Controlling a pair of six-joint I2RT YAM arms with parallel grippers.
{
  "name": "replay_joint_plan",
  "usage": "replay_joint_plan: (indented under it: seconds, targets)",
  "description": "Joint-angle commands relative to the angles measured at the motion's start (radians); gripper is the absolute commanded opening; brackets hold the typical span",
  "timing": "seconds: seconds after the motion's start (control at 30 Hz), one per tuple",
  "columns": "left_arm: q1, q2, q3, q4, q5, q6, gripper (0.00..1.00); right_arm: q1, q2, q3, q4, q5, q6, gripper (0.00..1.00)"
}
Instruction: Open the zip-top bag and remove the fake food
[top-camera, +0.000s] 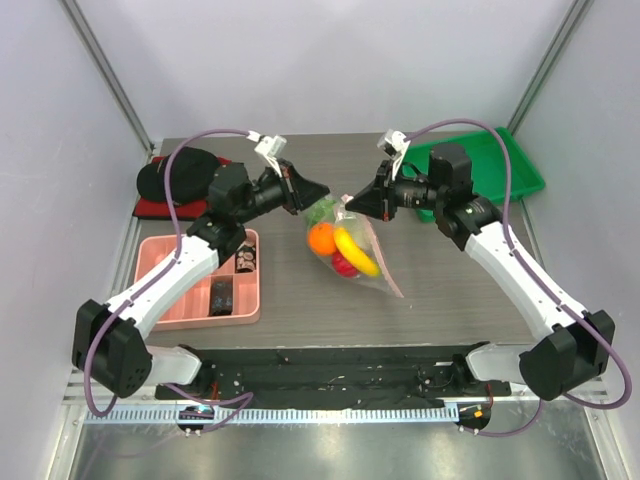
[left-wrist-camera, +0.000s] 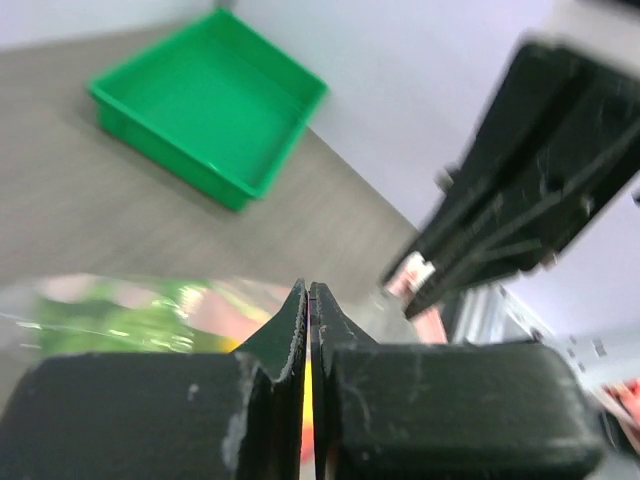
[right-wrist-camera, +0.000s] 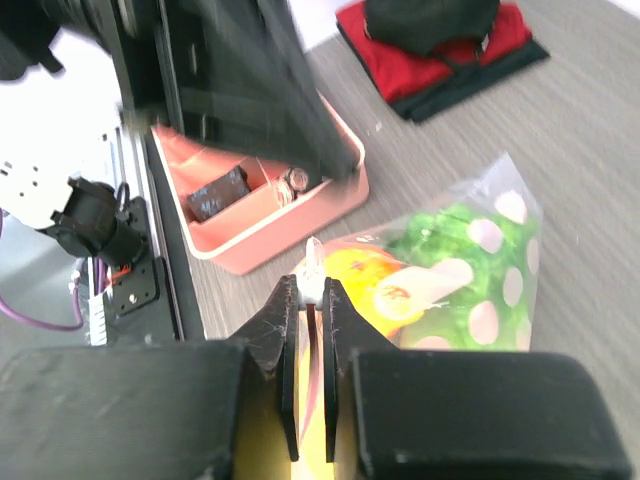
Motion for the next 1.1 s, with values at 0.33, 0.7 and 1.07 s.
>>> replay_joint_plan:
  seconds: [0.33,0.7,1.07]
  targets:
    - [0.029,-0.003,0.092,0.006,0.3,0.015,0.69,-0.01,-0.015,0.096,-0.063,-0.039,0.018,0.01]
    - [0.026,-0.101,0.043,-0.229,0.02,-0.001,0.48,-0.006,0.026,0.168,-0.098,0.223,0.33,0.01]
    - [-0.596,-0.227,-0.238,0.252,-0.877,0.294,1.0,0.083,-0.099,0.136,-0.208,0.907,0.746,0.01]
